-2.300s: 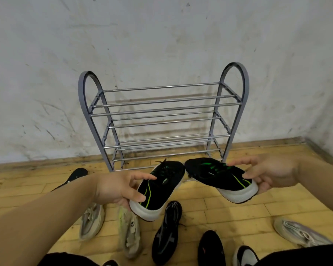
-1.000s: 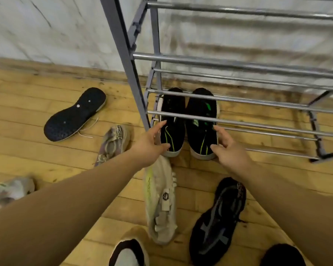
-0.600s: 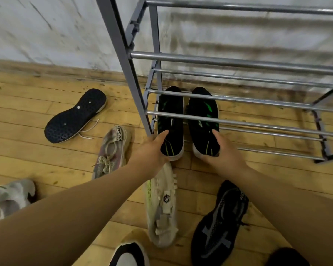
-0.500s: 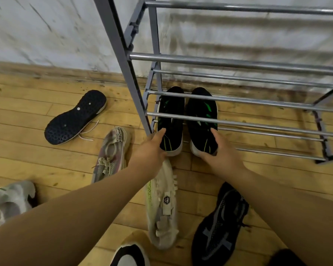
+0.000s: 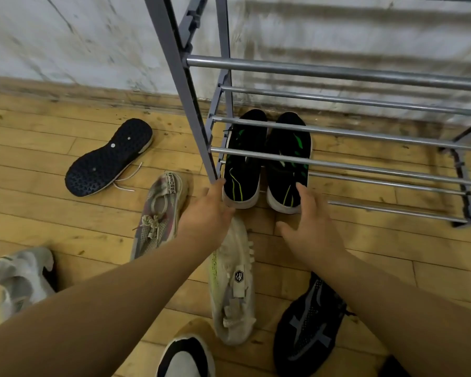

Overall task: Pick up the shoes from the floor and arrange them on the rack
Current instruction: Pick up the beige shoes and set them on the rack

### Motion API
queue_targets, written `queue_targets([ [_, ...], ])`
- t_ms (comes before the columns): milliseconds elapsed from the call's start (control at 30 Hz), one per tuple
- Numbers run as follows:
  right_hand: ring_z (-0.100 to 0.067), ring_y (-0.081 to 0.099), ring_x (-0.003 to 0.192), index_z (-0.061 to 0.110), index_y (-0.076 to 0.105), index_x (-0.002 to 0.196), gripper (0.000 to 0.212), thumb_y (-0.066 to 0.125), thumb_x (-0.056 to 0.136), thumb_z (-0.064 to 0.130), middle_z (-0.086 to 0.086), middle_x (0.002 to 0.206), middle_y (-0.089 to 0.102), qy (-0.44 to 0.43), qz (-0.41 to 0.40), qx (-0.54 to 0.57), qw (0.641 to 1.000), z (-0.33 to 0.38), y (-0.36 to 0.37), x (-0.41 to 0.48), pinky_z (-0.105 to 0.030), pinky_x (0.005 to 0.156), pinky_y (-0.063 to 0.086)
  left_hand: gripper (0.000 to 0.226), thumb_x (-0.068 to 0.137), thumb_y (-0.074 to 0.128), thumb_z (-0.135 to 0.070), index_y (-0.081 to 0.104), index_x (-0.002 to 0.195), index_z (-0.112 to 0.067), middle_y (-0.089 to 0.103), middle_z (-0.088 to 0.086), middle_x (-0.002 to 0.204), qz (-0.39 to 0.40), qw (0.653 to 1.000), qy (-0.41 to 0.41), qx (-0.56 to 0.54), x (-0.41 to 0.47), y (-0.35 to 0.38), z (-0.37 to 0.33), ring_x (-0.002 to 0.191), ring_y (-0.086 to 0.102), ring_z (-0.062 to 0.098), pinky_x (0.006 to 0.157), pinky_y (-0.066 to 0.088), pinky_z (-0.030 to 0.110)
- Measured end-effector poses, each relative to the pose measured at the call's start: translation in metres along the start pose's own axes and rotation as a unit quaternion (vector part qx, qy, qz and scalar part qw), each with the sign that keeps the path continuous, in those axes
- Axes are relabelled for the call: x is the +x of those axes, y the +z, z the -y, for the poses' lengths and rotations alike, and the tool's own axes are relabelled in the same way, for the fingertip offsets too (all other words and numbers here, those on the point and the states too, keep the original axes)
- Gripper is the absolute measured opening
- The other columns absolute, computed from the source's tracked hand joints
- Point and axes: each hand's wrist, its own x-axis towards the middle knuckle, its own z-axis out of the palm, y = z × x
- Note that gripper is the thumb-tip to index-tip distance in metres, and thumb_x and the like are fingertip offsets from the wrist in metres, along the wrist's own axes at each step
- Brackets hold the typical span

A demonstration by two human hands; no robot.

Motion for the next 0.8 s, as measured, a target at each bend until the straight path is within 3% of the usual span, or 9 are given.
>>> queue_targets([
  [67, -0.023, 0.040, 0.144, 0.035, 0.014, 0.162, 0.086, 0.068, 0.096, 0.040, 0.001, 0.167, 0.023, 0.013, 0.021, 0.008, 1.000, 0.007, 0.006, -0.025, -0.033, 0.101, 0.044, 0.065, 0.100, 0.061, -0.040, 0.028, 0.155, -0.036, 0.050, 0.002, 0.143, 0.018, 0.999, -0.009, -0.035, -0.024, 0.003, 0.013, 0.119, 0.059, 0.027, 0.088, 0.053, 0.042],
  [233, -0.022, 0.062, 0.120, 0.050, 0.018, 0.158, 0.073, 0.063, 0.100, 0.046, 0.001, 0.145, 0.055, 0.089, 0.250, 0.080, 0.961, 0.019, 0.035, -0.064, -0.032, 0.092, 0.056, 0.077, 0.089, 0.069, -0.044, 0.025, 0.151, -0.056, 0.051, -0.006, 0.137, 0.141, 0.975, -0.125, -0.118, -0.096, 0.020, 0.050, 0.112, 0.064, 0.015, 0.092, 0.057, 0.038],
  [367, -0.001, 0.054, 0.092, 0.049, 0.020, 0.159, 0.068, 0.058, 0.106, 0.028, 0.006, 0.158, 0.044, 0.077, 0.278, 0.134, 0.948, 0.023, 0.061, -0.072, -0.005, 0.067, 0.048, 0.078, 0.094, 0.072, -0.023, 0.029, 0.155, -0.047, 0.057, -0.014, 0.141, 0.236, 0.921, -0.161, -0.265, -0.142, 0.032, 0.059, 0.120, 0.061, -0.003, 0.100, 0.055, 0.025],
  [433, -0.001, 0.061, 0.096, 0.049, 0.020, 0.160, 0.070, 0.056, 0.106, 0.021, 0.009, 0.158, 0.042, 0.064, 0.274, 0.145, 0.948, 0.027, 0.065, -0.074, -0.009, 0.076, 0.055, 0.073, 0.095, 0.071, -0.013, 0.036, 0.155, -0.038, 0.059, -0.018, 0.131, 0.221, 0.917, -0.164, -0.289, -0.150, 0.031, 0.057, 0.109, 0.062, -0.012, 0.093, 0.056, 0.019],
  [500, -0.002, 0.061, 0.106, 0.051, 0.022, 0.159, 0.070, 0.055, 0.106, 0.018, 0.012, 0.157, 0.040, 0.066, 0.281, 0.160, 0.944, 0.033, 0.064, -0.076, -0.020, 0.090, 0.057, 0.069, 0.093, 0.072, -0.011, 0.043, 0.151, -0.035, 0.060, -0.016, 0.123, 0.193, 0.916, -0.175, -0.304, -0.150, 0.024, 0.055, 0.100, 0.067, -0.003, 0.086, 0.058, 0.022],
  [567, 0.003, 0.055, 0.109, 0.051, 0.028, 0.157, 0.068, 0.055, 0.106, 0.016, 0.012, 0.158, 0.040, 0.061, 0.278, 0.170, 0.943, 0.041, 0.057, -0.078, -0.008, 0.081, 0.052, 0.067, 0.091, 0.076, -0.010, 0.050, 0.147, -0.035, 0.061, -0.007, 0.120, 0.180, 0.903, -0.187, -0.341, -0.154, 0.013, 0.054, 0.098, 0.070, 0.013, 0.088, 0.061, 0.033],
  [633, 0.003, 0.056, 0.110, 0.052, 0.038, 0.152, 0.063, 0.059, 0.104, 0.016, 0.012, 0.151, 0.048, 0.063, 0.274, 0.189, 0.941, 0.054, 0.045, -0.080, -0.007, 0.077, 0.050, 0.062, 0.088, 0.079, -0.010, 0.056, 0.138, -0.038, 0.062, 0.001, 0.119, 0.167, 0.882, -0.191, -0.397, -0.162, -0.003, 0.049, 0.101, 0.071, 0.028, 0.089, 0.062, 0.045],
  [733, -0.003, 0.063, 0.113, 0.052, 0.056, 0.137, 0.055, 0.068, 0.097, 0.016, 0.015, 0.135, 0.061, 0.042, 0.263, 0.205, 0.942, 0.090, 0.019, -0.085, -0.029, 0.097, 0.057, 0.053, 0.090, 0.076, -0.003, 0.063, 0.128, -0.037, 0.063, 0.011, 0.119, 0.106, 0.840, -0.185, -0.499, -0.180, -0.034, 0.039, 0.101, 0.072, 0.034, 0.088, 0.061, 0.055],
  [800, -0.006, 0.065, 0.111, 0.049, 0.061, 0.133, 0.051, 0.073, 0.095, 0.018, 0.012, 0.130, 0.064, 0.001, 0.270, 0.209, 0.940, 0.127, -0.002, -0.089, -0.034, 0.098, 0.057, 0.049, 0.086, 0.078, -0.009, 0.069, 0.126, -0.036, 0.068, 0.012, 0.120, 0.045, 0.796, -0.182, -0.575, -0.193, -0.061, 0.034, 0.103, 0.073, 0.032, 0.086, 0.062, 0.055],
])
